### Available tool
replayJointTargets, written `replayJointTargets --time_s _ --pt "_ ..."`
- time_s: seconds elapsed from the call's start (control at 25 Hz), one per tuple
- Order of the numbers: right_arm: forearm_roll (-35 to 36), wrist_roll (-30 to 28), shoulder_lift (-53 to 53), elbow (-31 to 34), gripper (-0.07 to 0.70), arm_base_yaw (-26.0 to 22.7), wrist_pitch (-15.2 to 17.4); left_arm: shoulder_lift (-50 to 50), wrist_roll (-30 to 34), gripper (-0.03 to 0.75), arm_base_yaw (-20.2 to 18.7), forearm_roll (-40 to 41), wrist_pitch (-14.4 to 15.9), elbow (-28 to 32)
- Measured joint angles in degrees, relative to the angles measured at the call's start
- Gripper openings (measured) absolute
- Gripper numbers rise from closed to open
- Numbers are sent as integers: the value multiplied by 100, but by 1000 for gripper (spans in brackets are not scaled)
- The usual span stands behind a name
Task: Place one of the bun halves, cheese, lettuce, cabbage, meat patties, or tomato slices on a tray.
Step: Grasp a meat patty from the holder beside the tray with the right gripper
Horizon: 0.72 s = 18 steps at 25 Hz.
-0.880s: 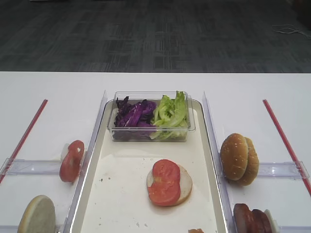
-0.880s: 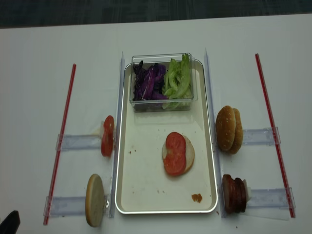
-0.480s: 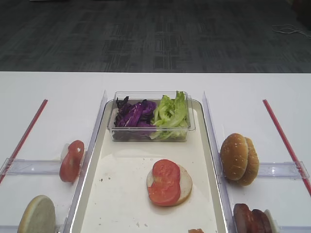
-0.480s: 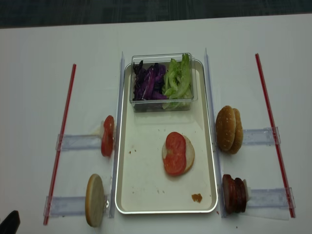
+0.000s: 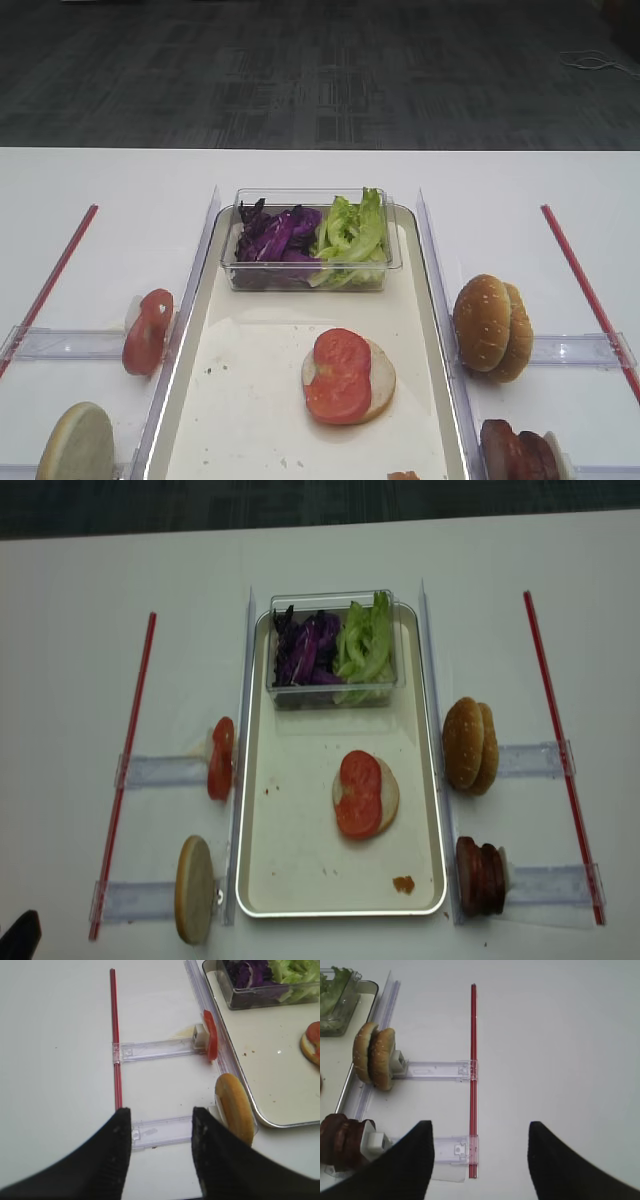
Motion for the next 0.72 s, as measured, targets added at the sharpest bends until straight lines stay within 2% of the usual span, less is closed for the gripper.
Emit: replayJointTargets --time_s 0.28,0.48,0.72 --pt "188 98 726 -427 435 0 301 0 0 277 0 0 0 0" --pt "219 446 1459 -946 435 0 617 0 0 277 0 0 0 0" --pt "265 648 2693 -1541 435 0 631 0 0 277 0 0 0 0"
